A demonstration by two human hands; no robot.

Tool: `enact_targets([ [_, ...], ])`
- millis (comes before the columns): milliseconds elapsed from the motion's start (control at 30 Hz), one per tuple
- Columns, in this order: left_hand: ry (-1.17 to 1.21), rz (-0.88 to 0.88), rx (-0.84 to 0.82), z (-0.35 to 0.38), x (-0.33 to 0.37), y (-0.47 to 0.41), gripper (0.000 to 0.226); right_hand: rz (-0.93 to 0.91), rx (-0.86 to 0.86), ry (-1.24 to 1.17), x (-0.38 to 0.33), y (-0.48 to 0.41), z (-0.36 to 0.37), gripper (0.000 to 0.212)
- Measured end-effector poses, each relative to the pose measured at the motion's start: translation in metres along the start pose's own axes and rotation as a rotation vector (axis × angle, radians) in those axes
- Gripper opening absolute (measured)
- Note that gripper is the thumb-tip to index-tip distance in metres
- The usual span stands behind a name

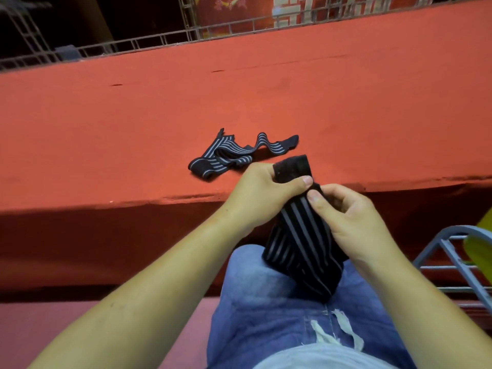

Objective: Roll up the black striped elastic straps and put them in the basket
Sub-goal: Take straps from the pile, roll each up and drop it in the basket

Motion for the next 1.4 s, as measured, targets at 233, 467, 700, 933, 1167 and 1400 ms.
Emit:
enact_targets([
  [233, 0.106, -0.073, -0.001, 0.002, -0.002, 0.001, 0.020, -0.018, -0.074, 0.110, 0.000, 0.001, -0.002, 0.017],
  [467, 0.053, -0.013, 0.068, 0.000, 0.006, 0.002, 0.026, 0.019, -0.148, -0.021, 0.004, 0.002, 0.000, 0.017],
  [700, -0.013, 0.060, -0.088, 0.006, 0.002, 0.006, 0.016, 0.015, -0.021, -0.086, 0.003, 0.003, -0.010, 0.018],
  [933, -0.040, 0.085, -0.075, 0.012, 0.000, 0.006, 0.020, 0.025, 0.003, -0.201, 0.007, 0.004, -0.017, 0.025],
  [1167, 0.051, 0.017, -0.142, 0.020, 0.003, 0.004, 0.016, -0.031, 0.066, -0.208, 0.003, 0.002, -0.021, 0.028],
  [1400, 0.046, 0.074, 0.058, 0.022, 0.000, -0.004, 0.030, -0.042, 0.117, -0.255, -0.016, -0.009, -0.032, 0.025],
])
Point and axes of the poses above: each hand's wrist, its own y-axis away from the middle knuckle, its own z-axis out of the palm, x = y × z, the point moved 2 cm from there along -y, towards the middle knuckle, and after that the axes turned 11 degrees about -x, right-handed, at the moved point
